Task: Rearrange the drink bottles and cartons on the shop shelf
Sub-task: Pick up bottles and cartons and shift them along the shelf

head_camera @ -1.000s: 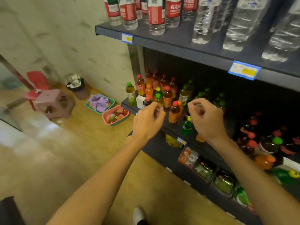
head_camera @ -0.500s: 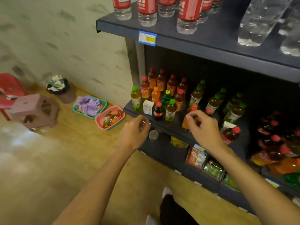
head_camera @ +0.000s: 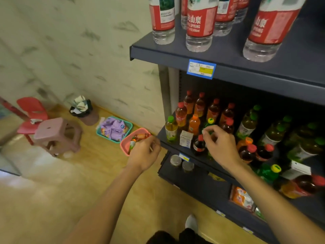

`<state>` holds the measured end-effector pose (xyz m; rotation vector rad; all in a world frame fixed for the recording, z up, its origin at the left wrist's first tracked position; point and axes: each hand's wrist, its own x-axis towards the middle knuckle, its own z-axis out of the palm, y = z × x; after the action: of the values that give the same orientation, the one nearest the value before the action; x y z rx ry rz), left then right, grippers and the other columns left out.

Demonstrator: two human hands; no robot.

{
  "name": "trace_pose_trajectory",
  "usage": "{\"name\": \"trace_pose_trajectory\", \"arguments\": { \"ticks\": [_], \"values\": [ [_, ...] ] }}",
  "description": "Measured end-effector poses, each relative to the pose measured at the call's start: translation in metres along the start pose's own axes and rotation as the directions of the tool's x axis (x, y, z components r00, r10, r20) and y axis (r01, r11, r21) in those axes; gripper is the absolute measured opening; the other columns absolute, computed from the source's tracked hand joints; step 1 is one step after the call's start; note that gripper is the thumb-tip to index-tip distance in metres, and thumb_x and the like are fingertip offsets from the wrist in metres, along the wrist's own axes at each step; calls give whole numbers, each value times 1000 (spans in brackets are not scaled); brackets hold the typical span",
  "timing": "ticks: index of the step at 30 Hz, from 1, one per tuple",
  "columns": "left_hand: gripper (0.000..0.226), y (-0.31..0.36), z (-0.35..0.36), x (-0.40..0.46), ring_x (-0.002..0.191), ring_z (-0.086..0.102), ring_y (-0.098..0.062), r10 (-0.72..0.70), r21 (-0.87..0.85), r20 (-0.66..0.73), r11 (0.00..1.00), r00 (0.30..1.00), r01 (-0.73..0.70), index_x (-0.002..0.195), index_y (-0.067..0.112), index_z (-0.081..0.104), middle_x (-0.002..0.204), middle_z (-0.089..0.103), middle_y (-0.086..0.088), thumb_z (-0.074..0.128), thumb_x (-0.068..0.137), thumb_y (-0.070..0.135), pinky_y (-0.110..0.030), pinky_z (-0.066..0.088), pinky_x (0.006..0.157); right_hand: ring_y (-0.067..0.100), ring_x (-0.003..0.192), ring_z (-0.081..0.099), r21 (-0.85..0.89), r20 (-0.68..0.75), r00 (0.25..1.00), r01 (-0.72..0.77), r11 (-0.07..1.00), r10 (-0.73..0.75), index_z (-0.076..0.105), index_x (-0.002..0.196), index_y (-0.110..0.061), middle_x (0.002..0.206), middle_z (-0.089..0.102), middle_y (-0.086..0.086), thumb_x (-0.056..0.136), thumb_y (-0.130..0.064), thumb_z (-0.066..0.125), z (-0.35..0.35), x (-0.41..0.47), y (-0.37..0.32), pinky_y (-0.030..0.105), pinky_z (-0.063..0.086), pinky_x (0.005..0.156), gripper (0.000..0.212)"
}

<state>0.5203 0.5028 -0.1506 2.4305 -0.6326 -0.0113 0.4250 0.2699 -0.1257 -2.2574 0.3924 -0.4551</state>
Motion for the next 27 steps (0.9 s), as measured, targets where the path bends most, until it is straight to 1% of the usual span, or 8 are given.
{"name": "trace_pose_trajectory", "arguments": {
  "ticks": [4, 6, 9, 14, 17, 20, 24, 27],
  "values": [
    [7, -12, -2, 33, 71, 55, -9, 47, 43, 82, 998, 996, -50, 94, 23, 60, 84, 61, 8, 55, 89, 23, -27, 44, 61, 10, 44, 51, -18, -44, 997, -57, 998, 56, 62, 99, -23, 56, 59, -1, 95, -28, 53, 9, 10, -2, 31, 42, 42, 11],
    [12, -18, -1, 52, 74, 55, -10, 32, 71, 159, 997, 987, -44, 98, 21, 62, 86, 60, 7, 53, 90, 24, -24, 39, 63, 14, 44, 53, -31, -94, 993, -81, 996, 78, 63, 99, -22, 56, 60, 2, 94, -27, 54, 14, 13, -2, 36, 45, 44, 12],
    [14, -30, -2, 84, 76, 60, -19, 29, 58, 262, 997, 965, -45, 101, 21, 60, 84, 62, 2, 51, 90, 23, -27, 40, 64, 15, 46, 56, -23, -184, 974, -138, 990, 131, 63, 99, -22, 57, 61, 1, 94, -26, 54, 26, 19, -2, 39, 49, 48, 11],
    [17, -42, 3, 128, 81, 56, -16, 89, 91, 356, 987, 930, -130, 107, 22, 59, 91, 61, 2, 49, 93, 26, -27, 40, 67, 8, 49, 57, 14, -282, 925, -260, 966, 253, 62, 101, -23, 60, 63, -1, 95, -30, 52, 52, 22, -20, 35, 50, 50, 14],
    [17, -48, 10, 145, 86, 53, -16, 151, 93, 407, 974, 901, -206, 107, 18, 60, 97, 60, -2, 50, 93, 21, -27, 39, 72, 13, 53, 60, 25, -324, 904, -288, 957, 280, 61, 101, -26, 64, 65, -1, 94, -34, 49, 64, 18, -29, 41, 51, 52, 16],
    [19, -54, 17, 161, 89, 54, -20, 187, 124, 435, 957, 881, -264, 110, 16, 59, 102, 60, -7, 51, 93, 21, -29, 38, 74, 8, 53, 59, 17, -372, 880, -313, 950, 297, 62, 99, -23, 60, 62, -7, 95, -28, 51, 67, 7, -32, 38, 50, 52, 13],
    [34, -54, 33, 179, 104, 56, -31, 169, 147, 442, 955, 881, -257, 126, 19, 50, 120, 54, -11, 53, 92, 26, -33, 42, 80, 14, 48, 54, 1, -413, 851, -355, 935, 323, 61, 96, -21, 54, 58, -3, 94, -30, 53, 69, -8, -29, 35, 46, 48, 13],
    [54, -46, 46, 188, 111, 54, -35, 129, 161, 540, 954, 832, -252, 139, 20, 37, 134, 44, -13, 56, 88, 26, -41, 47, 92, 13, 45, 48, -11, -428, 832, -396, 918, 353, 63, 97, -18, 50, 53, -4, 94, -28, 54, 69, -16, -26, 34, 40, 48, 13]
  ]
}}
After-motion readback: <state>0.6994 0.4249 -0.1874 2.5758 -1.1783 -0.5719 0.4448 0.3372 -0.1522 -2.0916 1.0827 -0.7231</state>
